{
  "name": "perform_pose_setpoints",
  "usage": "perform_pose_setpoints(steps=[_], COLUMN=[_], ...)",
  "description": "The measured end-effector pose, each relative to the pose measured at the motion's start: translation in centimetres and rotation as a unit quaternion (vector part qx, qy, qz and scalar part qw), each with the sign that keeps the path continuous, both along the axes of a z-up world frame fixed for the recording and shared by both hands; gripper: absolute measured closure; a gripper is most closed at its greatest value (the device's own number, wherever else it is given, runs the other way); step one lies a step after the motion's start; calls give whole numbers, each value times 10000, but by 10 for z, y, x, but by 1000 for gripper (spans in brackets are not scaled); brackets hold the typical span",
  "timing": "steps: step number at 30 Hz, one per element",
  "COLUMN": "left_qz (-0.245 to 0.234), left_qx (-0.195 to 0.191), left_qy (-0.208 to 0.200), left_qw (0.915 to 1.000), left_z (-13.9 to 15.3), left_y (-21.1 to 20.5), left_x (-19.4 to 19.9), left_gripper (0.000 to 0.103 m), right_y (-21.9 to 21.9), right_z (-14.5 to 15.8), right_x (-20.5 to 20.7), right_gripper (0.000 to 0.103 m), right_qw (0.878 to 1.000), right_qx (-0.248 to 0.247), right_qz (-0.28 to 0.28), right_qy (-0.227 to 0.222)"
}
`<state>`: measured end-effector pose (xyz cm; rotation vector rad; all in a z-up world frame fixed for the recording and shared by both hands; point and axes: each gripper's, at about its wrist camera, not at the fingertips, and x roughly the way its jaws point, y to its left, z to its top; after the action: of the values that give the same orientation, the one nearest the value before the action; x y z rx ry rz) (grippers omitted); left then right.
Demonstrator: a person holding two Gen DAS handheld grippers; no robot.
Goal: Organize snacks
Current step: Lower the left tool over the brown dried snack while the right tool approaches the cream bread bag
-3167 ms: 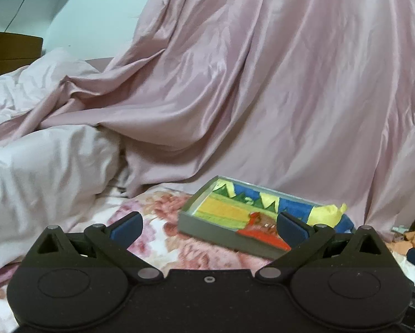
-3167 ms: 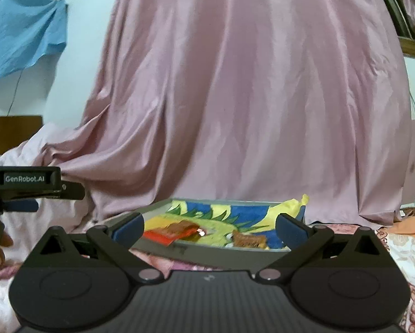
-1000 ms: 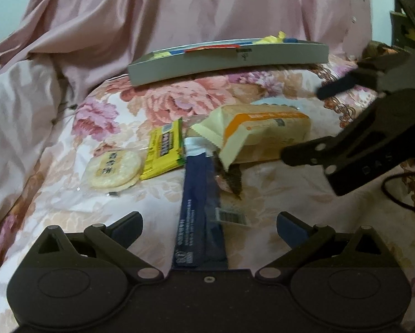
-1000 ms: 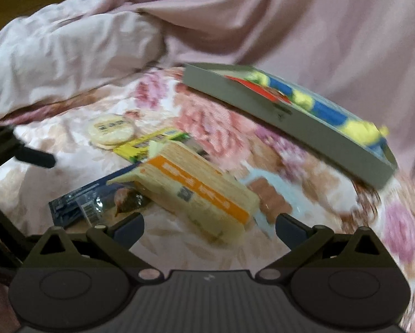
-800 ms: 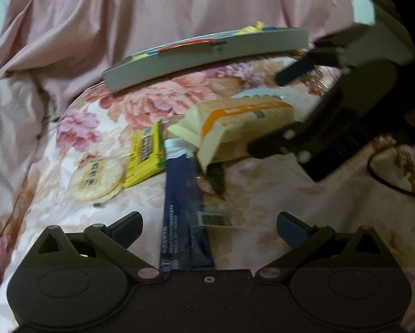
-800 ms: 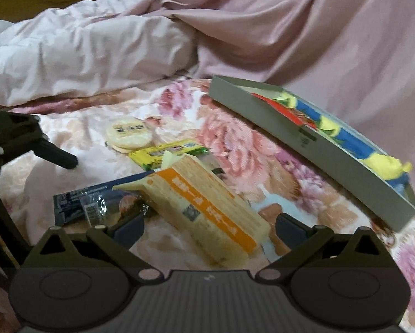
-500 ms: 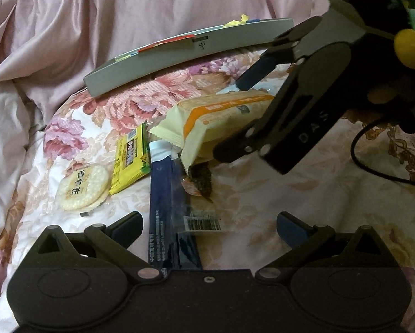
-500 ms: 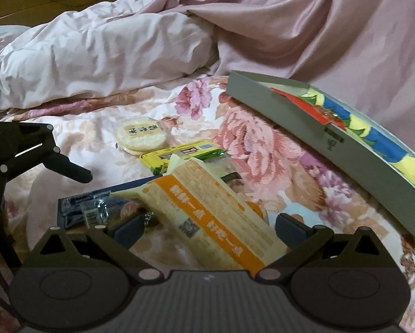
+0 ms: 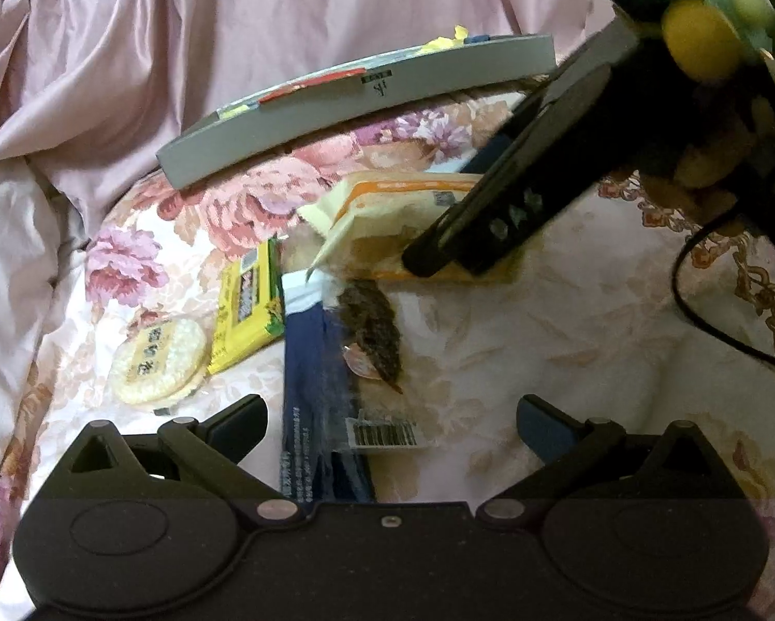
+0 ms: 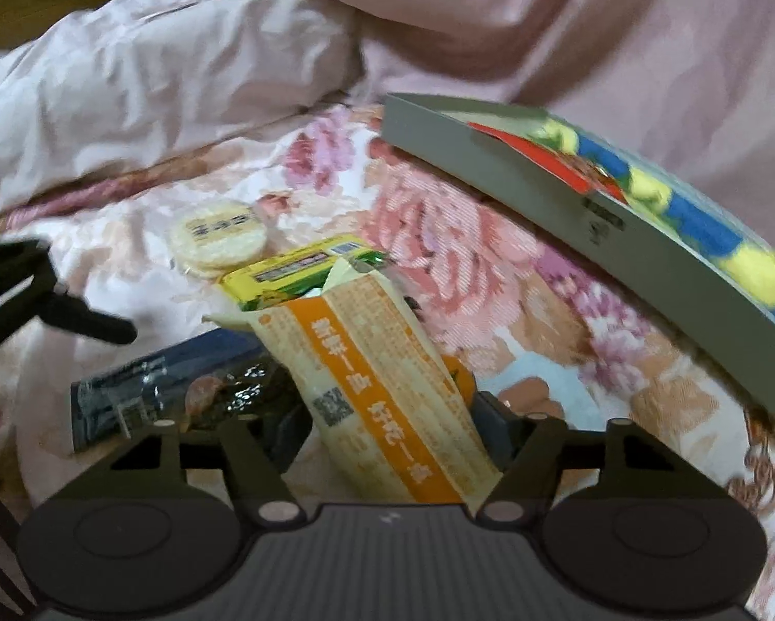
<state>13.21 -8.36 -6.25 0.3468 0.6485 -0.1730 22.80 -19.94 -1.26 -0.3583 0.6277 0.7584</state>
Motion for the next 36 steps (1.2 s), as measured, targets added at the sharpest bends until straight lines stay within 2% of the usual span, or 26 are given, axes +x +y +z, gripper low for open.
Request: perform_pose_setpoints(steps=[5,9,15,19,27,36], left_qz=[181,239,22,-81,-125,-56], left_qx=[-85,-39,299,217,66,-193], left_qy=[-86,-108,-93,8,286,401], left_qw=[9998,9996,9995,9997,9995,9990], left_z=[2,0,-6,-5,-5,-4], left_y=[2,-3,-15,-16,-16,-17], left_x=[6,18,34,42,55,45], left_gripper=[7,11,22,31,30,36], right_y=[-27,-46,-48,-47,-48,-50], right_z=[7,6,6,6,5,5], right_x=[20,28,29,29,29,27], right_gripper=[36,37,37,37,37,37], right_qw=[9925,9846,9825,9821,9803,9797], right_qx=[558,845,898,913,980,910], right_qz=[-577,-768,-830,-834,-871,-899], right_qy=[923,1325,1407,1419,1481,1547])
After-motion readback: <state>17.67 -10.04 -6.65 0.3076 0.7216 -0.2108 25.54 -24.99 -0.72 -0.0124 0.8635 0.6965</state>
